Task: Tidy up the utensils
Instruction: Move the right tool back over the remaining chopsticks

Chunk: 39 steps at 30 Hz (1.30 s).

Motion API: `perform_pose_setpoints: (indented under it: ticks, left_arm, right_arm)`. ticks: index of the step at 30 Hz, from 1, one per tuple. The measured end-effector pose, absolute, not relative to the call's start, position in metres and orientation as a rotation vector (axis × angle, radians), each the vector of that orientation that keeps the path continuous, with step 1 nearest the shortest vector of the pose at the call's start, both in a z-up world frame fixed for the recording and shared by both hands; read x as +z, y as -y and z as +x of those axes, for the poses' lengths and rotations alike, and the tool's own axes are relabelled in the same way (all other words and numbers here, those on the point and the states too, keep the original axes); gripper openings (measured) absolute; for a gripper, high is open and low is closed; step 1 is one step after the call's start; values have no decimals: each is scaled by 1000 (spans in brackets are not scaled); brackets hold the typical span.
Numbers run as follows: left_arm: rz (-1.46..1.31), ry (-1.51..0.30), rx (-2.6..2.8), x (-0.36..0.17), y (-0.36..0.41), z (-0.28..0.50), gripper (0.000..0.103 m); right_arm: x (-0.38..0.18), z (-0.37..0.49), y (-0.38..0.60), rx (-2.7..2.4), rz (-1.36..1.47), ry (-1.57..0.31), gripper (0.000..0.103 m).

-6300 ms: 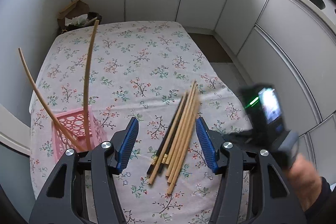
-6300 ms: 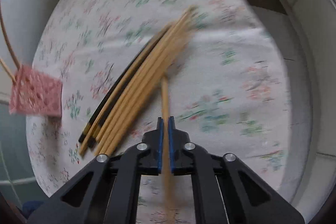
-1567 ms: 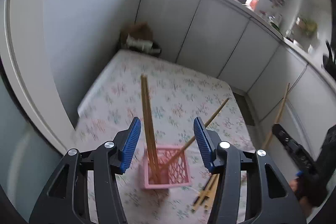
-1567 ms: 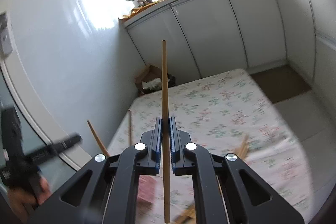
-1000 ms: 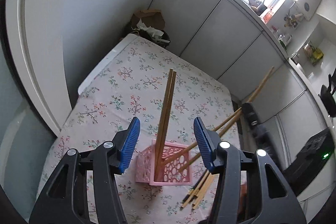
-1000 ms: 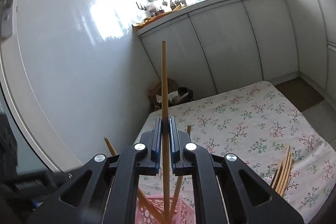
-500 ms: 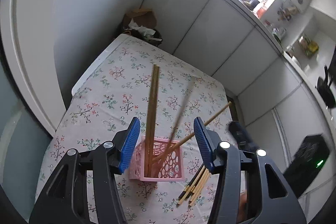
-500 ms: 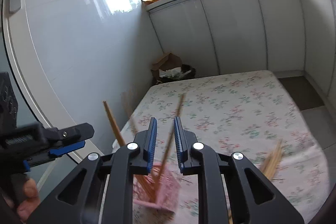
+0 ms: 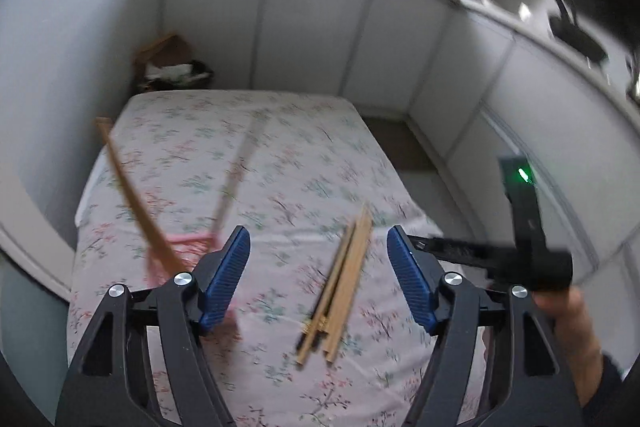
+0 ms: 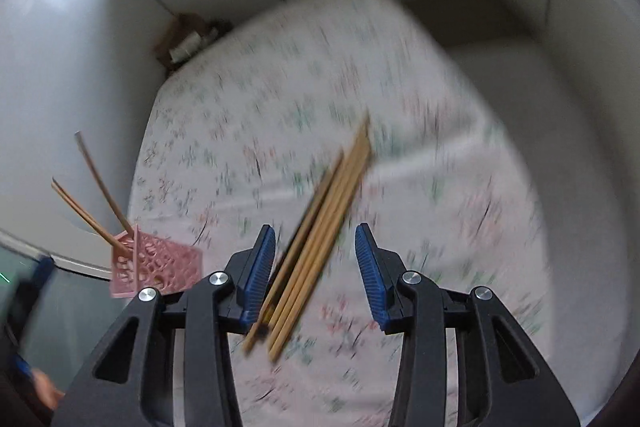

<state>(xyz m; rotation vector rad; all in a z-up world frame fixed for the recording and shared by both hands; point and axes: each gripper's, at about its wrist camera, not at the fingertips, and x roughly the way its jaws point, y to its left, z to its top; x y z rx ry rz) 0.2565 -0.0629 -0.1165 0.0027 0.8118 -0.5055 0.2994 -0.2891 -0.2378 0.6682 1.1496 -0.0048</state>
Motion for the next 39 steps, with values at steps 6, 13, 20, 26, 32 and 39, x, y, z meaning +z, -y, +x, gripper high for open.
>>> perform_pose_setpoints:
  ticks: [6, 13, 20, 26, 32, 39]
  left_arm:
    - [58, -923, -523, -150, 96, 260, 68]
    - [34, -1032, -487, -177, 97, 276, 68]
    - [5, -1002, -474, -168, 87, 277, 68]
    - [-11, -1000, -461, -166, 82, 280, 68]
    - [-43, -1012, -476, -165, 78, 281, 68]
    - [-67, -1000, -476, -159, 73, 281, 68]
  right_arm:
    - [-268, 310, 294, -14, 703, -1221, 30]
    - [-292, 325, 278, -13, 645, -1285, 27]
    - [-304, 339, 260, -15, 585, -1306, 27]
    - [-302, 348, 239, 0, 410, -1285, 22]
    - [-298, 349, 227, 55, 297, -1321, 14]
    - [-303, 346, 226, 80, 331, -1359, 13]
